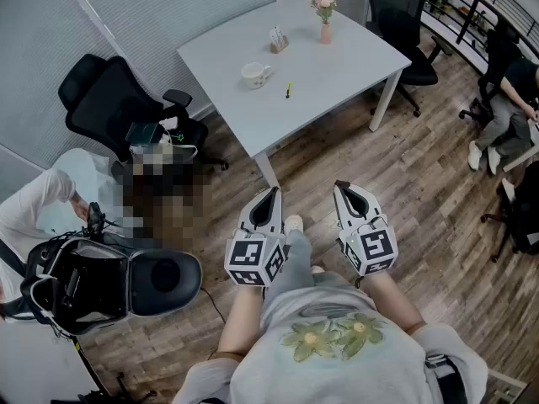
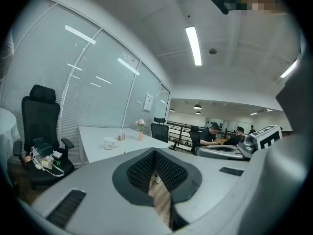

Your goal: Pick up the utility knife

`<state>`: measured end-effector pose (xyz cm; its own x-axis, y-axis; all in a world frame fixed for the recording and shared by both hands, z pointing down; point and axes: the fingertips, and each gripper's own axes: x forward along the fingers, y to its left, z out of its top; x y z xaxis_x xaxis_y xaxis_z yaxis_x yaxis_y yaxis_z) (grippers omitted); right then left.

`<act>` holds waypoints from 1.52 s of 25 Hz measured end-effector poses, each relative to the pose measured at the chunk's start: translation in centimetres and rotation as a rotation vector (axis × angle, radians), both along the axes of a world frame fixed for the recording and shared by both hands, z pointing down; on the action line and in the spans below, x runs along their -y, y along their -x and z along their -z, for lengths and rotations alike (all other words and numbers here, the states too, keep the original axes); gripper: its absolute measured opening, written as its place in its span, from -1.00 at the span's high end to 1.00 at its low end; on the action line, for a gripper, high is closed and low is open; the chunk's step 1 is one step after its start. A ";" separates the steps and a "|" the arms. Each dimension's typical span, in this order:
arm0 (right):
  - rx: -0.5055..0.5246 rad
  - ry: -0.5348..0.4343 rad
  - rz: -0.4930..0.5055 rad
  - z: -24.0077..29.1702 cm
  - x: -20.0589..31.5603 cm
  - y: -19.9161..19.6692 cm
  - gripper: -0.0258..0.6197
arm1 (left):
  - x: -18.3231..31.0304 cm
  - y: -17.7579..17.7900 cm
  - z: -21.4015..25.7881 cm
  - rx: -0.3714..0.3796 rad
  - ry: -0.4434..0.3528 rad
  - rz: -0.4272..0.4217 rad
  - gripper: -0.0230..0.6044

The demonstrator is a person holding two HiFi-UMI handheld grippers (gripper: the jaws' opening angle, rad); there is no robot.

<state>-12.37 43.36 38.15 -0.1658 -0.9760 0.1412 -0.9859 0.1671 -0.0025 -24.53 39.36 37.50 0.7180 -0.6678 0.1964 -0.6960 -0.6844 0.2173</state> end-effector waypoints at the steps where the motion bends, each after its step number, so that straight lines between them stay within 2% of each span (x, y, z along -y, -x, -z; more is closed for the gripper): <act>1: -0.002 0.000 0.006 -0.1 0.4 0.0 0.91 | 0.4 -0.1 -0.1 -0.001 0.000 0.001 0.93; 10: -0.026 0.000 0.016 -0.6 6.5 -1.3 0.91 | 6.7 -2.2 -0.1 -0.015 -0.006 -0.008 0.93; 18: -0.074 -0.007 0.066 -0.2 16.0 -2.6 0.91 | 17.4 -4.8 0.5 -0.069 -0.020 0.006 0.93; 24: -0.084 -0.012 0.063 0.5 23.6 -4.5 0.90 | 25.0 -6.5 1.4 -0.085 -0.026 0.006 0.93; 29: -0.075 -0.001 0.051 -0.3 29.9 -4.4 0.90 | 31.6 -6.8 1.3 -0.118 -0.028 -0.018 0.91; 30: -0.074 -0.004 0.050 -0.4 30.3 -4.8 0.91 | 32.0 -7.3 1.3 -0.123 -0.032 -0.025 0.78; 34: -0.074 -0.015 0.034 -0.7 32.9 -5.8 0.90 | 34.7 -8.6 1.4 -0.117 -0.048 -0.047 0.65; 36: -0.073 -0.007 0.024 -1.1 34.1 -6.2 0.90 | 36.1 -9.0 1.4 -0.111 -0.052 -0.057 0.34; 38: -0.071 0.008 0.018 -1.6 35.0 -6.5 0.90 | 37.1 -9.3 1.3 -0.108 -0.064 -0.054 0.22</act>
<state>-5.86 8.40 39.77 -0.1727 -0.9717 0.1610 -0.9804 0.1853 0.0664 -15.27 2.23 36.16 0.7678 -0.6364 0.0743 -0.6328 -0.7351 0.2431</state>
